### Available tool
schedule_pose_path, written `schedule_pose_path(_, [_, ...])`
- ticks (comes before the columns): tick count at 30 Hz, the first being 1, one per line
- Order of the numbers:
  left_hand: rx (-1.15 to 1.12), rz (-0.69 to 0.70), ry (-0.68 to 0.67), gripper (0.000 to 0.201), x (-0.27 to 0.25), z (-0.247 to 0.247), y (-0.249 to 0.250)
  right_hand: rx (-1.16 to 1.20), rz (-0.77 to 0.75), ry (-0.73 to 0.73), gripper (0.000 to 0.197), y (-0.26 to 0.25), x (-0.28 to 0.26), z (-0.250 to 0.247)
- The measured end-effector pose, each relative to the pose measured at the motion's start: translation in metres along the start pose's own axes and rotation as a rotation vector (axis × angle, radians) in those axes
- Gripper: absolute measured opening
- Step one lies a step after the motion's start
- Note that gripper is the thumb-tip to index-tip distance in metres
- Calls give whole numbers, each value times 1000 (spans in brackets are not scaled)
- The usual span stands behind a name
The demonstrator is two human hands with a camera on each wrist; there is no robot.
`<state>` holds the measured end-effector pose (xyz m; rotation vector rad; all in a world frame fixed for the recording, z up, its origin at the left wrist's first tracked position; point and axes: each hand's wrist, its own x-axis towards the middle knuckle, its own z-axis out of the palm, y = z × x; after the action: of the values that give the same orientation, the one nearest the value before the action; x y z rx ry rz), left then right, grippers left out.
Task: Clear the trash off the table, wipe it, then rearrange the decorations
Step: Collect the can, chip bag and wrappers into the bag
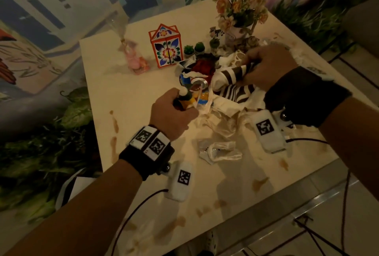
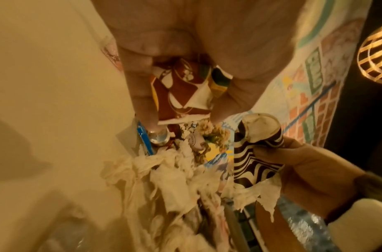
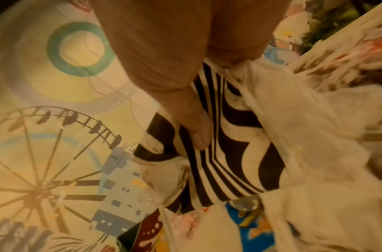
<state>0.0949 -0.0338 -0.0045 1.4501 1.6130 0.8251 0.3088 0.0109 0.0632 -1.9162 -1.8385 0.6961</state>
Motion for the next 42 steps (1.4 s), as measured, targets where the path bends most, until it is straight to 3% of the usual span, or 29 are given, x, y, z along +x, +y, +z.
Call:
schedule_pose_path(4, [-198,-53,143,23,-4,-35,-3,18,-111,8,30,-37,6,2])
schedule_pose_path(11, [-198,-151,366,19,-23,-142,-70,182,-286,-87,23,-130,7,57])
schedule_pose_path(17, [-92,-410,525,31,-41,-239,-173,308,-342,-227,22,-227,-8,157])
schedule_pose_path(23, [1,-547,517,20,-64,-299,-280,395,-300,-400,20,-314,-29,276])
schedule_pose_path(29, [64,-753,337,39,-78,-320,-380,438,-106,-514,24,-330,-49,413])
schedule_pose_path(32, [114,-796,162,43,-78,-312,-422,428,128,-568,24,-296,-59,482])
schedule_pose_path(36, [275,-797,-64,58,-71,-288,-475,355,447,-493,26,-237,-66,560])
schedule_pose_path(40, [511,-768,-171,59,-60,-263,-525,218,453,-415,27,-190,-68,621])
schedule_pose_path(42, [599,-796,-239,63,-53,-251,-546,91,423,-475,26,-177,-68,644])
